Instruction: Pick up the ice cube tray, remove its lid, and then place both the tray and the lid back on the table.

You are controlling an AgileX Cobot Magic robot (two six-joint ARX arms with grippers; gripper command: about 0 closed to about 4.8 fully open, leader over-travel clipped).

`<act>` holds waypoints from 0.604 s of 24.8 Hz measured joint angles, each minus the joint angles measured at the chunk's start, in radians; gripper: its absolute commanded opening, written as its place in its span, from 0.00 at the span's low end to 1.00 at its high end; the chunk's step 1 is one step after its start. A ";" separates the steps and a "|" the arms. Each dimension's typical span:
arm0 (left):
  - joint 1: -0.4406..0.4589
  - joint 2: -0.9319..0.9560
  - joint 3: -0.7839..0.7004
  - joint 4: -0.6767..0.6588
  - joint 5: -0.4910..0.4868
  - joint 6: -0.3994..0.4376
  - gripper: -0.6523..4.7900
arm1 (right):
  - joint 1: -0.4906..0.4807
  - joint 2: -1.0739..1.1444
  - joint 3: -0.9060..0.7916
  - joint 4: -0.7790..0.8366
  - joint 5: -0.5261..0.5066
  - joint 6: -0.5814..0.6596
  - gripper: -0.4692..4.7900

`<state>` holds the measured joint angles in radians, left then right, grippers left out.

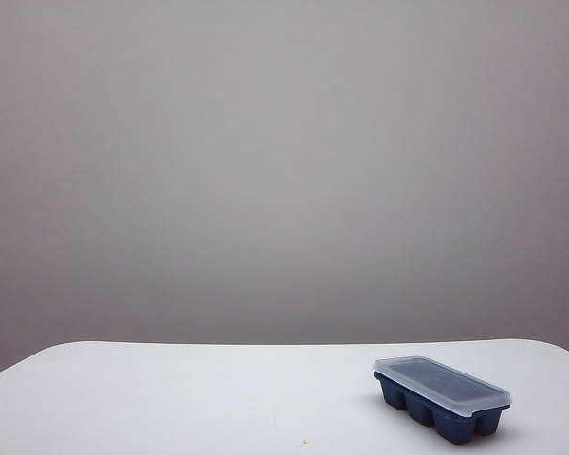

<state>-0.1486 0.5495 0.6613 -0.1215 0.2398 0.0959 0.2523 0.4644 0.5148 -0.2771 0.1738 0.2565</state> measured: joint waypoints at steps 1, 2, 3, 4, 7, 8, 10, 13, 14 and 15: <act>0.000 0.044 0.023 -0.003 0.058 0.040 0.12 | 0.000 0.036 0.034 -0.016 -0.019 0.000 0.07; 0.000 0.077 0.041 -0.004 0.107 0.072 0.12 | 0.000 0.068 0.059 -0.027 -0.031 -0.001 0.07; 0.000 0.110 0.059 -0.003 0.157 0.102 0.12 | 0.000 0.097 0.079 -0.034 -0.042 -0.002 0.07; 0.000 0.172 0.089 -0.002 0.262 0.162 0.12 | -0.003 0.161 0.105 -0.050 -0.087 -0.003 0.07; -0.001 0.267 0.107 0.018 0.446 0.243 0.12 | -0.013 0.288 0.108 -0.066 -0.201 0.017 0.08; -0.001 0.295 0.107 0.026 0.481 0.261 0.12 | -0.016 0.329 0.108 -0.073 -0.235 0.035 0.10; -0.001 0.332 0.106 0.019 0.517 0.298 0.12 | -0.017 0.396 0.105 -0.087 -0.270 0.072 0.18; -0.002 0.373 0.106 0.026 0.539 0.334 0.12 | -0.017 0.513 0.104 -0.071 -0.310 0.129 0.26; -0.002 0.390 0.106 0.028 0.539 0.338 0.12 | -0.017 0.548 0.103 -0.065 -0.322 0.143 0.27; -0.002 0.403 0.106 0.027 0.538 0.341 0.12 | -0.017 0.573 0.102 -0.055 -0.329 0.158 0.28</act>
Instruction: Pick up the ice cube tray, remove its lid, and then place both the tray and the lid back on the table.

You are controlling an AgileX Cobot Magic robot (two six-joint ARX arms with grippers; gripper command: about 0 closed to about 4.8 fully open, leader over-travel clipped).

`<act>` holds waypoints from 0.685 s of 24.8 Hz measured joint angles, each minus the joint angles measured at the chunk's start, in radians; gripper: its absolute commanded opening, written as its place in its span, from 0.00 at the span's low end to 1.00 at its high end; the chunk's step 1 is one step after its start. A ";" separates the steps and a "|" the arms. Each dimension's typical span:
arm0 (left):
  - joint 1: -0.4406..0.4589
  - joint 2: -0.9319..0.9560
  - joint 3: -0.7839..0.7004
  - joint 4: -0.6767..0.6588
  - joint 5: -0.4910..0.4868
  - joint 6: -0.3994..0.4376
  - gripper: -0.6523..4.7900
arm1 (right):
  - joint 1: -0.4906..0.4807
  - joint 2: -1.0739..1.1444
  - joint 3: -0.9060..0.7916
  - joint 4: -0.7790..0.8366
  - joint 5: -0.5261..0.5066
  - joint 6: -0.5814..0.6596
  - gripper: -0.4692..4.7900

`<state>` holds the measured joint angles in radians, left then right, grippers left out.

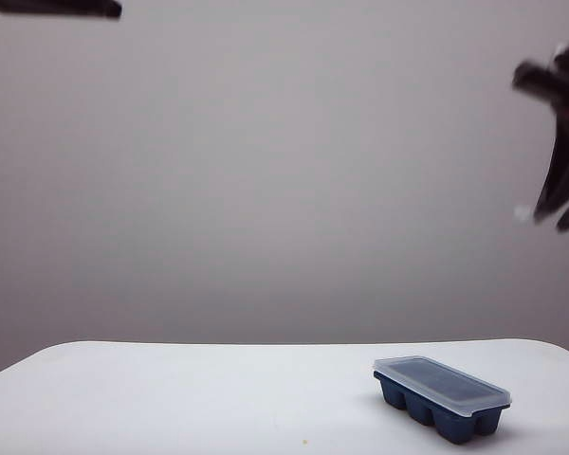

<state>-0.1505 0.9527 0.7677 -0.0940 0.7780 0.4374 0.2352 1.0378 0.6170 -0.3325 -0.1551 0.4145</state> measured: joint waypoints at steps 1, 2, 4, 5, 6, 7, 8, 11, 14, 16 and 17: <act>0.001 0.014 0.000 -0.001 0.000 0.000 0.12 | 0.000 0.026 0.000 0.014 -0.005 0.018 0.30; 0.001 0.022 0.000 -0.001 0.000 0.001 0.12 | 0.000 0.063 0.000 0.037 -0.023 0.045 0.32; 0.000 0.030 0.000 0.001 0.000 0.003 0.12 | -0.001 0.118 -0.011 0.086 -0.053 0.104 0.32; 0.000 0.034 0.000 0.001 0.000 0.003 0.12 | -0.005 0.136 -0.027 0.116 -0.071 0.134 0.32; 0.000 0.036 0.000 0.003 0.000 0.004 0.12 | -0.005 0.152 -0.051 0.157 -0.091 0.171 0.32; 0.001 0.039 0.000 0.005 0.000 0.004 0.12 | -0.005 0.165 -0.072 0.189 -0.103 0.205 0.37; 0.001 0.041 0.000 0.005 0.000 0.004 0.12 | -0.006 0.187 -0.134 0.280 -0.126 0.287 0.47; 0.001 0.040 0.000 0.008 0.000 0.004 0.12 | -0.006 0.193 -0.239 0.397 -0.136 0.409 0.50; 0.000 0.040 0.000 0.008 0.000 0.004 0.12 | -0.008 0.197 -0.283 0.471 -0.135 0.444 0.58; 0.000 0.040 0.000 0.008 0.000 0.004 0.12 | -0.019 0.256 -0.298 0.508 -0.164 0.477 0.70; 0.000 0.040 0.000 0.008 0.000 0.004 0.12 | -0.024 0.278 -0.299 0.514 -0.182 0.484 0.72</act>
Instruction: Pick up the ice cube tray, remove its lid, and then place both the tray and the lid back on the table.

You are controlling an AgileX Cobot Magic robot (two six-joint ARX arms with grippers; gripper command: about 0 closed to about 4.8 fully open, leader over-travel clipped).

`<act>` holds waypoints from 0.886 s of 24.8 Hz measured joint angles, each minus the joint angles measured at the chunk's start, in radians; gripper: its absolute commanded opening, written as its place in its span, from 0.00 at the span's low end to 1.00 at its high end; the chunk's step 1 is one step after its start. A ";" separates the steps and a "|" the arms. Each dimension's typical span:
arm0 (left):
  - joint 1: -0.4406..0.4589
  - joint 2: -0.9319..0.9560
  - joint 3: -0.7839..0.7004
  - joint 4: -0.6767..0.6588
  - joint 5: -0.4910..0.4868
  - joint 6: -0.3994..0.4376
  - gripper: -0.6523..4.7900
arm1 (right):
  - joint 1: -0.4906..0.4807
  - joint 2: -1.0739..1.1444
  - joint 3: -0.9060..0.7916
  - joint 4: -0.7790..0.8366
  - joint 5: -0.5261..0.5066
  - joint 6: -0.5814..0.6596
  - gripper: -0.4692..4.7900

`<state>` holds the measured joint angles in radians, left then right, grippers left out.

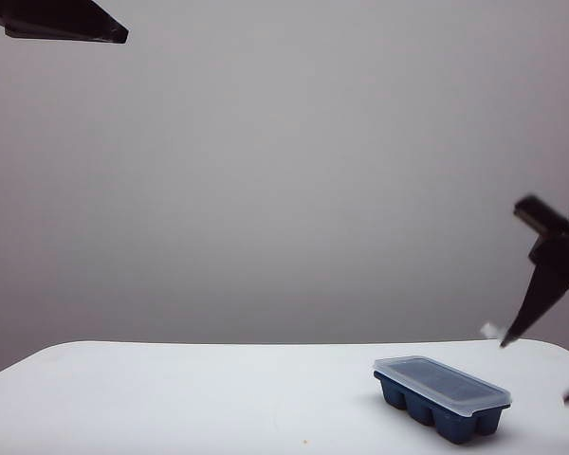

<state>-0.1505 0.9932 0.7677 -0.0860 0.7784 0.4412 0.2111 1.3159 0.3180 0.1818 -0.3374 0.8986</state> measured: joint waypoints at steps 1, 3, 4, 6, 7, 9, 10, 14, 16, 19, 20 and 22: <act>0.000 0.000 0.000 0.000 0.000 0.000 0.12 | -0.008 0.060 -0.001 0.057 -0.047 0.021 0.72; 0.000 0.001 0.000 0.000 0.000 0.000 0.12 | -0.013 0.133 -0.001 0.145 -0.078 0.070 0.72; 0.000 0.003 0.000 0.000 0.000 0.000 0.12 | -0.013 0.165 -0.002 0.192 -0.083 0.095 0.72; 0.000 0.011 0.000 0.000 0.000 0.000 0.12 | -0.013 0.233 0.007 0.301 -0.087 0.150 0.72; 0.000 0.017 0.000 0.001 0.000 0.000 0.12 | -0.013 0.277 0.016 0.341 -0.086 0.163 0.72; 0.000 0.024 0.000 0.000 0.000 0.000 0.12 | -0.013 0.338 0.021 0.345 -0.086 0.171 0.68; 0.000 0.026 -0.001 0.000 0.000 0.000 0.12 | -0.013 0.354 0.021 0.346 -0.087 0.177 0.67; -0.001 0.032 0.000 0.000 0.000 0.000 0.12 | -0.013 0.387 0.021 0.428 -0.085 0.207 0.56; -0.001 0.035 0.000 0.000 0.000 0.000 0.12 | -0.013 0.387 0.022 0.450 -0.080 0.207 0.56; -0.001 0.051 0.000 0.000 0.000 0.000 0.12 | -0.013 0.388 0.034 0.442 -0.060 0.208 0.54; -0.002 0.056 0.000 0.000 0.000 0.000 0.12 | -0.013 0.389 0.044 0.441 -0.059 0.208 0.50; -0.005 0.068 0.000 0.000 0.001 0.000 0.12 | -0.013 0.402 0.066 0.441 -0.059 0.208 0.49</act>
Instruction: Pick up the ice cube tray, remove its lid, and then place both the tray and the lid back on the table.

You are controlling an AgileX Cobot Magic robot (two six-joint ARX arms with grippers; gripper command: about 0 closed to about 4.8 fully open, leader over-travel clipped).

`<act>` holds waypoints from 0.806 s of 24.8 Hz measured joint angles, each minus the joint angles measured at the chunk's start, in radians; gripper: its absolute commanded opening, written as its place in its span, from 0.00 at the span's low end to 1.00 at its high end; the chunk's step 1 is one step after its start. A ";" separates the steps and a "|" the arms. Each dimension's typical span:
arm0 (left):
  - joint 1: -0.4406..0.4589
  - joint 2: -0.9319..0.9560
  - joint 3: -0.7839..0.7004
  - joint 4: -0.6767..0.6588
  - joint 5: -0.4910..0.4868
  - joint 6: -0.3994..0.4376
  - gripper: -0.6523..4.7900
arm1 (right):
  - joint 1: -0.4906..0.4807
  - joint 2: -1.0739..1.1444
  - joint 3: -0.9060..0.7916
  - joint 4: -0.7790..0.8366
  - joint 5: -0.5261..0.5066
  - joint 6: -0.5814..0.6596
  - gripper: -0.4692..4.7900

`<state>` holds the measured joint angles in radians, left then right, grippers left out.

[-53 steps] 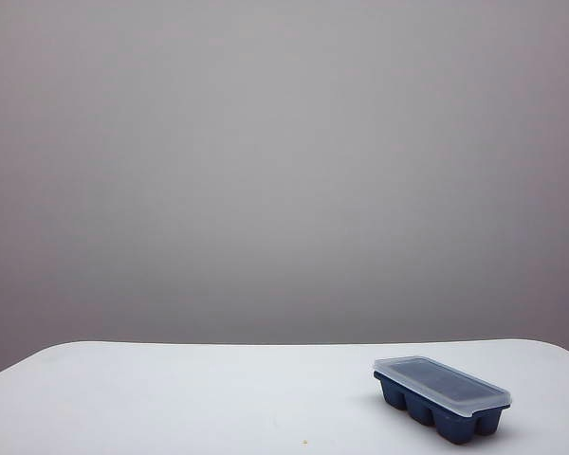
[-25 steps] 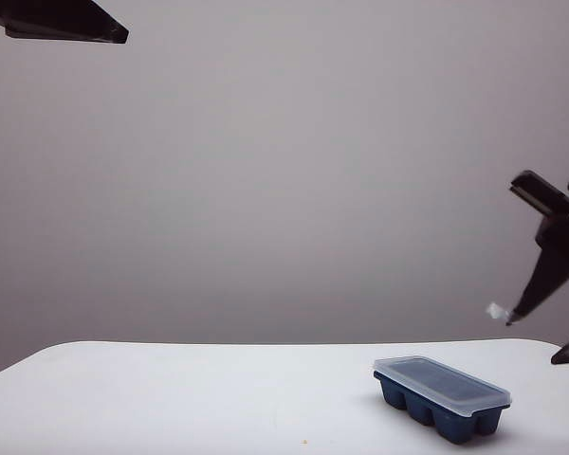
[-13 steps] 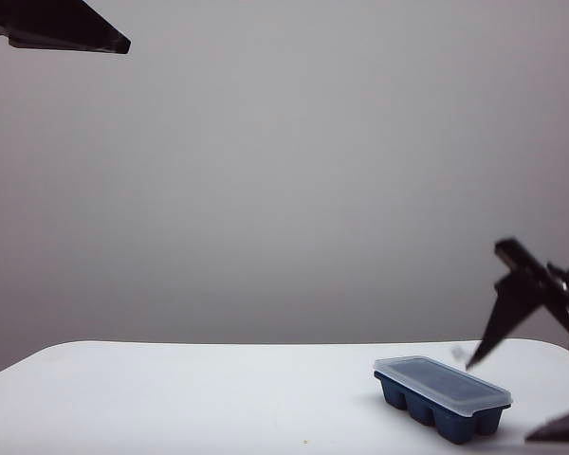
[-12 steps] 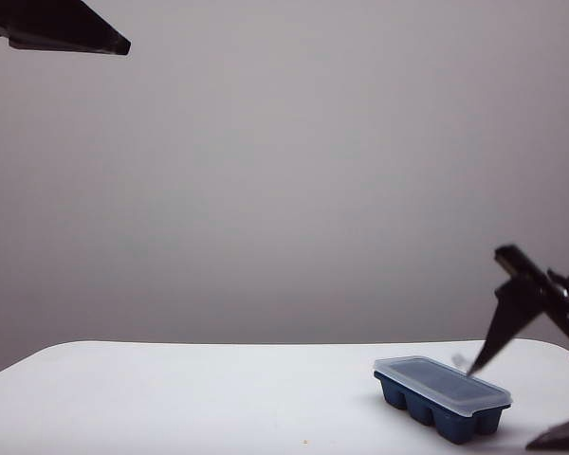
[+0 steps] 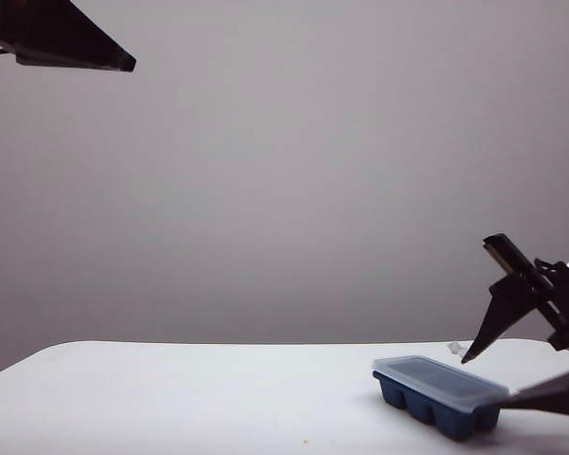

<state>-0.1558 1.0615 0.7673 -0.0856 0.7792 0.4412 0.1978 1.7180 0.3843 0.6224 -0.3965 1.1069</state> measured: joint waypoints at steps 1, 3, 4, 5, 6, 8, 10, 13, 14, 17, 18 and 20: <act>-0.001 0.008 0.000 0.000 0.000 0.000 0.12 | 0.002 0.011 0.016 -0.005 -0.002 0.000 0.49; -0.007 0.013 0.000 0.000 0.000 0.000 0.12 | 0.006 0.030 0.033 -0.009 -0.018 0.000 0.49; -0.008 0.013 0.000 0.000 0.001 0.000 0.12 | 0.007 0.037 0.037 -0.010 -0.023 0.000 0.47; -0.007 0.013 0.000 0.000 0.002 0.000 0.12 | 0.008 0.043 0.037 -0.010 -0.024 0.000 0.40; -0.007 0.013 0.000 0.000 0.002 0.000 0.12 | 0.007 0.046 0.037 -0.011 -0.023 0.000 0.29; -0.007 0.013 0.000 0.000 0.003 0.000 0.12 | 0.007 0.047 0.037 -0.013 -0.003 -0.001 0.25; -0.007 0.013 0.000 0.000 0.002 0.000 0.12 | 0.007 0.049 0.037 -0.013 0.010 -0.002 0.19; -0.007 0.013 0.000 0.000 0.002 0.000 0.12 | 0.007 0.068 0.042 -0.006 0.021 -0.002 0.10; -0.007 0.014 0.000 0.000 0.003 0.000 0.12 | 0.007 0.072 0.043 -0.001 0.024 -0.002 0.10; -0.007 0.014 0.000 0.000 0.003 0.000 0.12 | 0.007 0.079 0.043 0.019 0.031 -0.002 0.08; -0.007 0.014 0.000 0.000 0.003 0.000 0.12 | 0.007 0.080 0.042 0.029 0.034 -0.002 0.08; -0.007 0.014 0.000 0.000 0.002 0.000 0.12 | 0.007 0.084 0.042 0.055 0.034 -0.002 0.08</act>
<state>-0.1631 1.0756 0.7673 -0.0856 0.7815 0.4412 0.2050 1.8023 0.4263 0.6773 -0.3622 1.1049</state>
